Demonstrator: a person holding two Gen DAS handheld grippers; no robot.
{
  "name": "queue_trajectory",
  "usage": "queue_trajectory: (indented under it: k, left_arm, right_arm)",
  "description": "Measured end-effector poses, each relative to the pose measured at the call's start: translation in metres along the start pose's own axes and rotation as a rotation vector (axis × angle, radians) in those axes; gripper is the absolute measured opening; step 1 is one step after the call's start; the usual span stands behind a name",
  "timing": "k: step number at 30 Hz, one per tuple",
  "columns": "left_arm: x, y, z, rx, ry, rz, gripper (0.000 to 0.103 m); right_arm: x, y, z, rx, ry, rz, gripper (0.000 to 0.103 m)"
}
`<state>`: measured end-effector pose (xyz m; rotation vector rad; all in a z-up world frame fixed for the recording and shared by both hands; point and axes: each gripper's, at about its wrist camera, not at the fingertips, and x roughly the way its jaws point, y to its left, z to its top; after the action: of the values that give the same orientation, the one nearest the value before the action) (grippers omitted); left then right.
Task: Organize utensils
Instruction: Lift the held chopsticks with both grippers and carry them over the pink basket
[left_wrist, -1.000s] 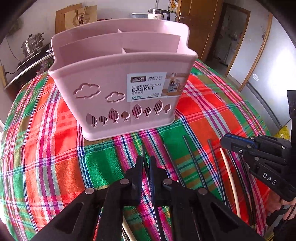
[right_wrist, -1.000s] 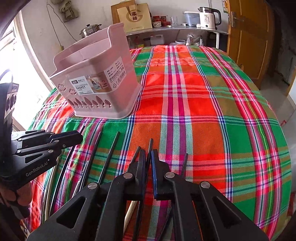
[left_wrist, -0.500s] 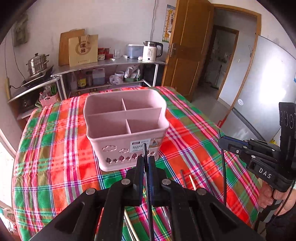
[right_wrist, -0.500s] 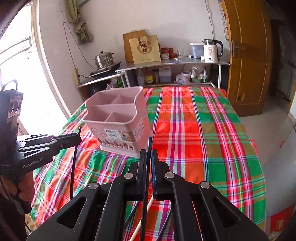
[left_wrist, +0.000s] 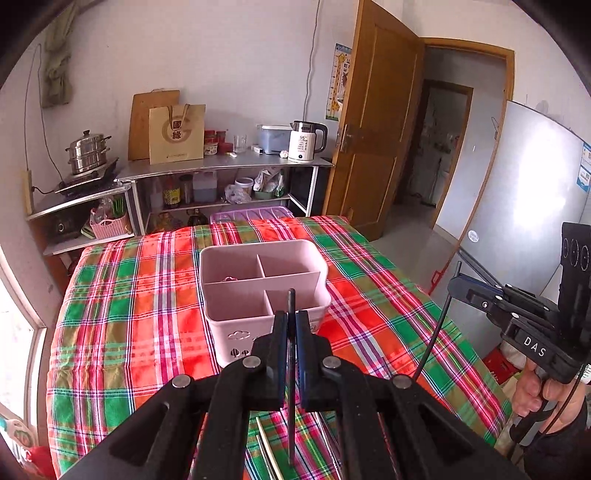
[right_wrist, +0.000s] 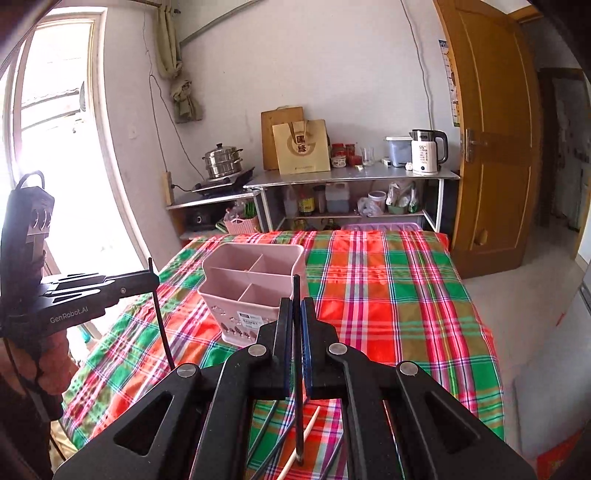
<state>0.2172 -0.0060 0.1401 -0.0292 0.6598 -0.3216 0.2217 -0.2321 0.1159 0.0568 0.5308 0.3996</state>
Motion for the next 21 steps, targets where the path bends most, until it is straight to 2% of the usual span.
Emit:
queue_trajectory:
  k: [10, 21]
  left_arm:
    - [-0.020, 0.005, 0.010, -0.012, -0.034, -0.012, 0.004]
    - [-0.021, 0.028, 0.033, -0.055, -0.015, -0.010, 0.004]
  right_arm:
    - [-0.013, 0.010, 0.011, -0.024, -0.049, 0.020, 0.004]
    - [-0.003, 0.019, 0.035, -0.038, -0.071, 0.058, 0.004]
